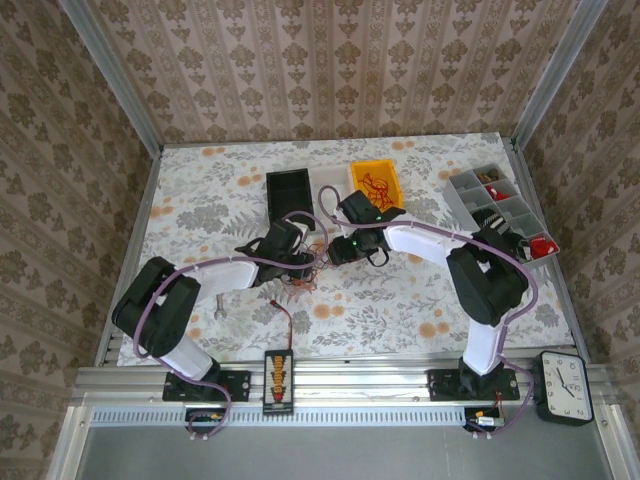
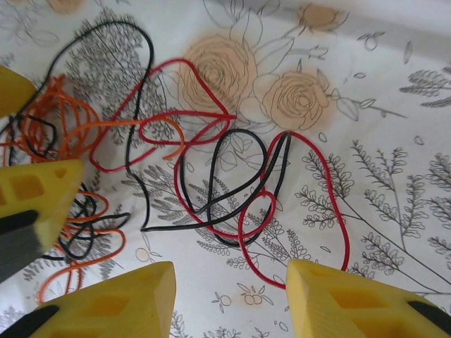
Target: Untangle the cables
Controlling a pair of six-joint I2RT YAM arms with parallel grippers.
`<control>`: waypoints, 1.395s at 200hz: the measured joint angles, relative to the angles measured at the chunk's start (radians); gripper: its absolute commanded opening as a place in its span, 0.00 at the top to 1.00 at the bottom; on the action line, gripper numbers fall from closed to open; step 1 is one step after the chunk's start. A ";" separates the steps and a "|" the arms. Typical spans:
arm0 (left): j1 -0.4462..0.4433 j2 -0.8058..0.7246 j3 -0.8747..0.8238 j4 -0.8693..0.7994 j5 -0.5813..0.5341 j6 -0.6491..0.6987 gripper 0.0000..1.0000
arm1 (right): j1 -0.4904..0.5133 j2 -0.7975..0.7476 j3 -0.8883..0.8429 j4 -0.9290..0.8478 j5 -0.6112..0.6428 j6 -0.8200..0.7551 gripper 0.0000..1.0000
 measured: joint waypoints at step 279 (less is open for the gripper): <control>-0.014 0.087 0.046 -0.019 0.005 0.001 1.00 | -0.137 0.003 -0.100 0.046 -0.029 0.051 0.74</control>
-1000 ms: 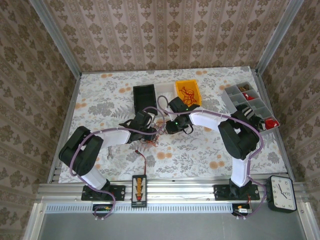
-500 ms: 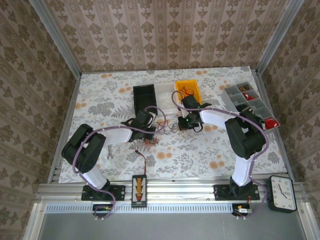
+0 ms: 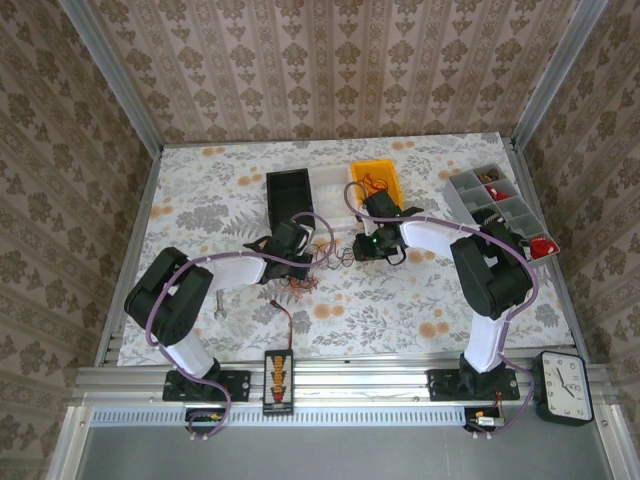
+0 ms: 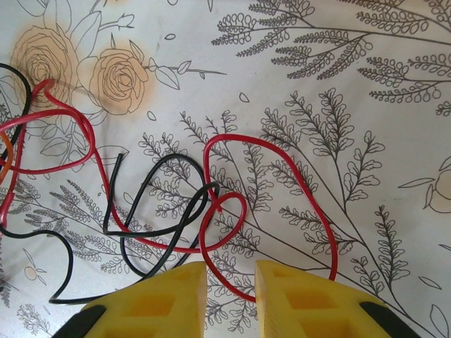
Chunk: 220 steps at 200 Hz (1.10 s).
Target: Untangle the cables
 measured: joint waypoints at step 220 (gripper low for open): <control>0.022 0.046 0.058 -0.026 -0.063 -0.022 1.00 | -0.245 -0.327 -0.281 0.121 0.183 0.188 0.69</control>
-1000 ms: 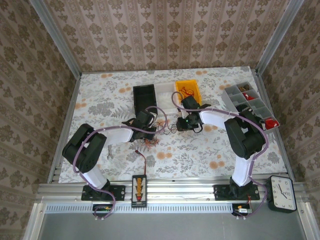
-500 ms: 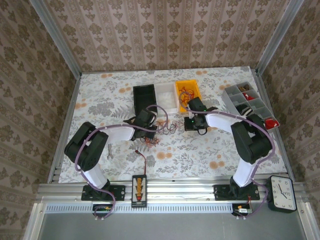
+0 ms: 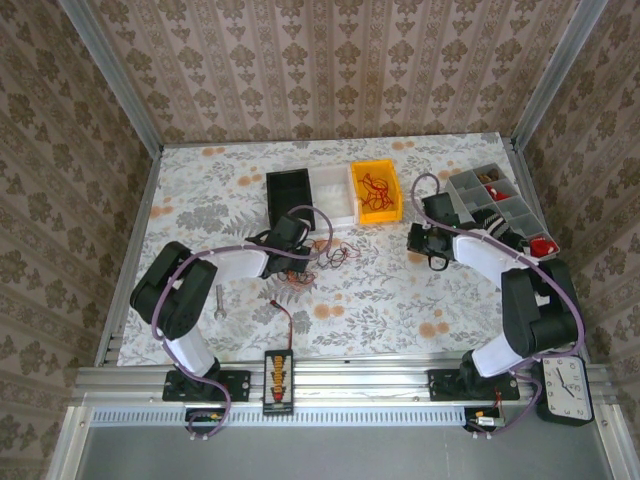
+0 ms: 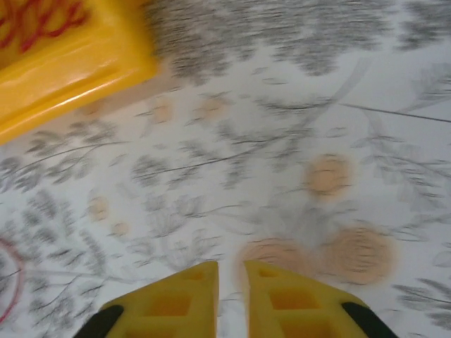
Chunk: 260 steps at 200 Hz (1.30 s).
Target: Untangle the cables
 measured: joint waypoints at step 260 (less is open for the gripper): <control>-0.015 0.019 0.023 -0.007 0.023 0.029 1.00 | 0.394 0.354 0.381 -0.180 -0.024 -0.376 0.57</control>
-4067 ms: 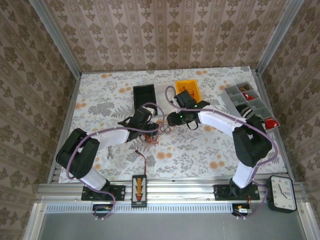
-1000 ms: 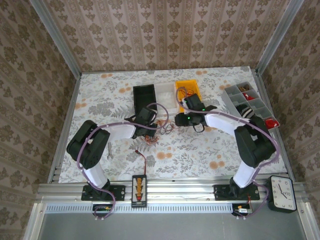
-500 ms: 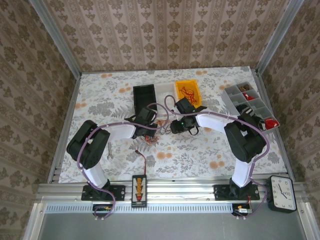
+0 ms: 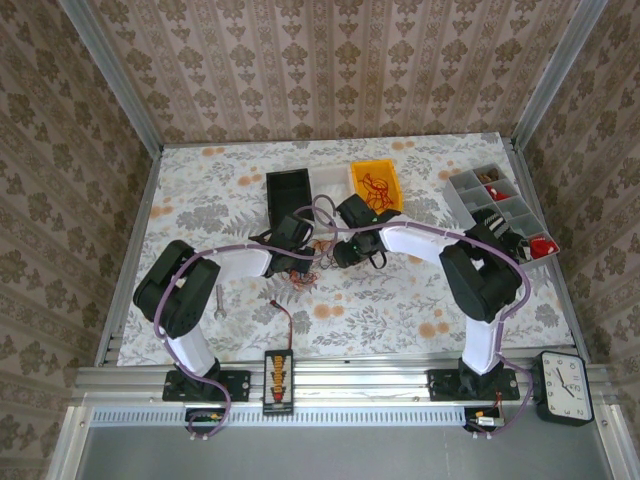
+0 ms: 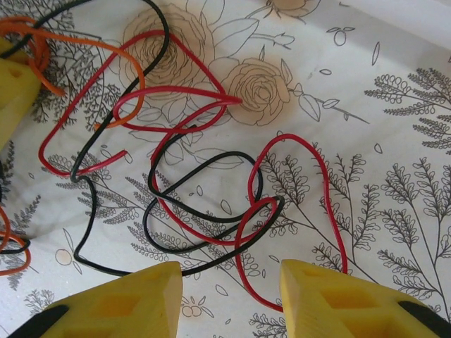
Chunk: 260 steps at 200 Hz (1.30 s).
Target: Untangle the cables
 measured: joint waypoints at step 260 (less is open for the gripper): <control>0.000 0.000 0.000 0.000 0.001 0.000 1.00 | -0.067 -0.061 -0.019 0.027 0.023 -0.022 0.58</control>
